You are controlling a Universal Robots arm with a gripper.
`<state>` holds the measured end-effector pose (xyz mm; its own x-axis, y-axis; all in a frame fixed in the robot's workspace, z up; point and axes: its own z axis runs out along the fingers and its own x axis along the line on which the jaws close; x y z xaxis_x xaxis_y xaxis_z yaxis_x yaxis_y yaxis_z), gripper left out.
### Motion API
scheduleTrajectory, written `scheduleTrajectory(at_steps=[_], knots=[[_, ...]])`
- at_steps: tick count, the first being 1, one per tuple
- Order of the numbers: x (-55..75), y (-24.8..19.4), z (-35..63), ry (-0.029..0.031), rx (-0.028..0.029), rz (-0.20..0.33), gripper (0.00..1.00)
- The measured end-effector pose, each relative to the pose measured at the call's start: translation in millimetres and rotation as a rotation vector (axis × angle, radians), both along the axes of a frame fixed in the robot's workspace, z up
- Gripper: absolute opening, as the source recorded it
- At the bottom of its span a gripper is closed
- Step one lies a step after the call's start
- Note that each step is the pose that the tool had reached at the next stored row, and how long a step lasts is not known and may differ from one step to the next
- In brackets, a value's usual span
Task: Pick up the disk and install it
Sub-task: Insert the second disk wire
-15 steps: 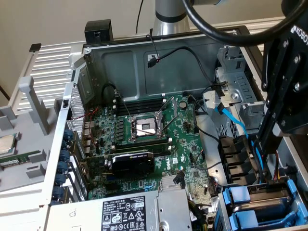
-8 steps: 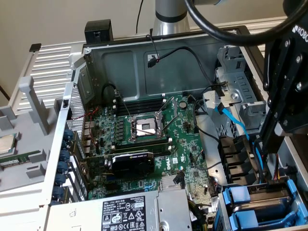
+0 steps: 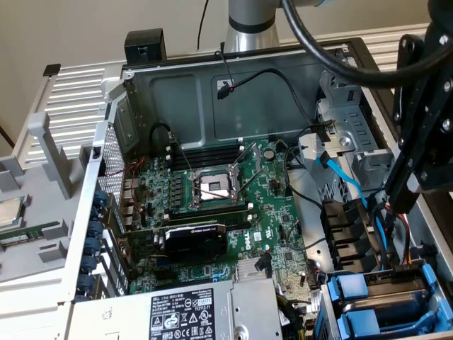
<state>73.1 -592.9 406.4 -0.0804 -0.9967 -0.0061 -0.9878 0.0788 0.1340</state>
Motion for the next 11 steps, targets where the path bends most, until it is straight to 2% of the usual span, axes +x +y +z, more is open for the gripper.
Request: scheduleTrajectory(at_steps=[1, 2, 6, 7, 11], knots=[[0.0, -3.1, -0.2, 0.0, 0.009, 0.0, 0.16], [0.0, -5.8, -0.4, 0.0, 0.0141, 0.0, 0.16], [0.0, -12.1, -5.1, 0.0, 0.0296, 0.0, 0.16], [-0.1, -12.9, -7.2, -0.0001, 0.0319, 0.0, 0.16], [0.0, -14.6, -14.3, 0.0, 0.033, 0.0, 0.16]])
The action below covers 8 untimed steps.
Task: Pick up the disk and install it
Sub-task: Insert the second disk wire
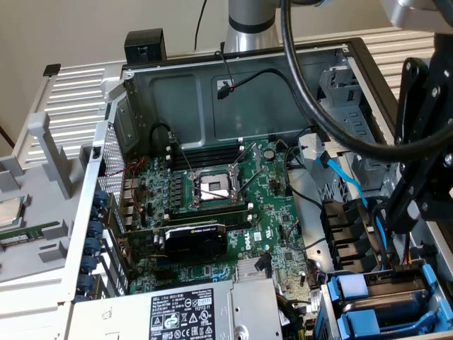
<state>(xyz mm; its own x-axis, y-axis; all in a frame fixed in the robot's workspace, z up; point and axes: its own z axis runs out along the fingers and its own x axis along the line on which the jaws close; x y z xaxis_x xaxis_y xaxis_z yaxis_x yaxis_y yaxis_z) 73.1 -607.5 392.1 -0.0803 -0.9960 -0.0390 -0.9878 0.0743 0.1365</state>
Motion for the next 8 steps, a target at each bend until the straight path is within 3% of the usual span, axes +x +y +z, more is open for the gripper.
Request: scheduleTrajectory(at_steps=[8], knots=[[-4.3, -1.5, -14.1, -0.0025, 0.0007, 0.0, 0.16]])
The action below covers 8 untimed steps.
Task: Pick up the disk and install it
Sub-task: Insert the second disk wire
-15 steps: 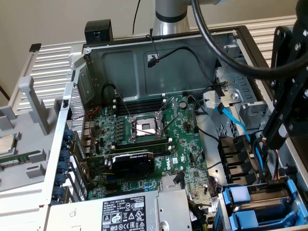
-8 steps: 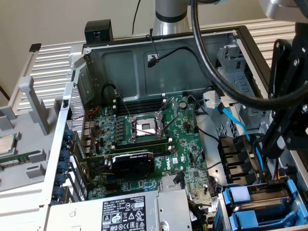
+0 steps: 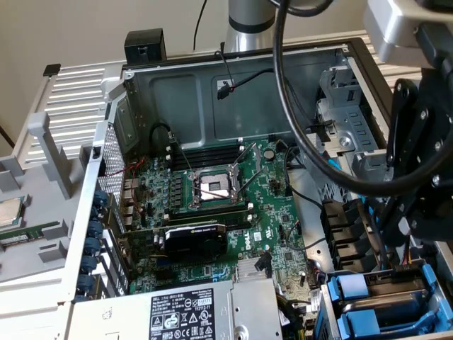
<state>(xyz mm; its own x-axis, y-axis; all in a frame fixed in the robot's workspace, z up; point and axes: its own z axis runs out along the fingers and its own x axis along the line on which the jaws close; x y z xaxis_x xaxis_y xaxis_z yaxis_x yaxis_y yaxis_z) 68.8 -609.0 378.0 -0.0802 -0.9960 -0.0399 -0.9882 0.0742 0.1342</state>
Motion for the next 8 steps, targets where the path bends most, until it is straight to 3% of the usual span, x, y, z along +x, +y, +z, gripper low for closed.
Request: scheduleTrajectory(at_steps=[5, 8], knots=[[-1.1, -1.3, -4.9, -0.0008, -0.0001, 0.0, 0.16], [-2.9, -2.6, -8.7, -0.0051, 0.0001, 0.001, 0.16]])
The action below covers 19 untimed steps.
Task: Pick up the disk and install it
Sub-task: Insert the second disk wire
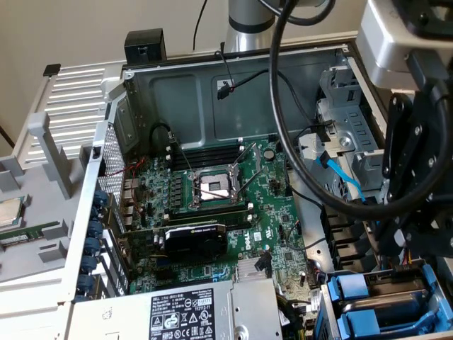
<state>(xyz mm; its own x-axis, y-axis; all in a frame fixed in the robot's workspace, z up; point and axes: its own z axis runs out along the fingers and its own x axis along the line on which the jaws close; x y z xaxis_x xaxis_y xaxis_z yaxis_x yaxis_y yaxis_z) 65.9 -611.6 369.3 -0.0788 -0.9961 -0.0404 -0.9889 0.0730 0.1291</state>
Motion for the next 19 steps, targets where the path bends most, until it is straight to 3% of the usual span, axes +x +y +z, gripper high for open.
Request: scheduleTrajectory(at_steps=[3, 7, 8, 14, 19], knots=[[-1.7, -0.9, -2.1, -0.0079, -0.0006, 0.001, 0.16], [-2.8, -0.9, -4.3, -0.0282, -0.0017, 0.005, 0.16], [-3.2, -0.9, -4.9, -0.0309, -0.0024, 0.005, 0.16], [-4.5, -1.0, -9.1, -0.0365, -0.005, 0.007, 0.16], [-4.7, -1.6, -11.4, -0.0371, -0.0062, 0.008, 0.16]])
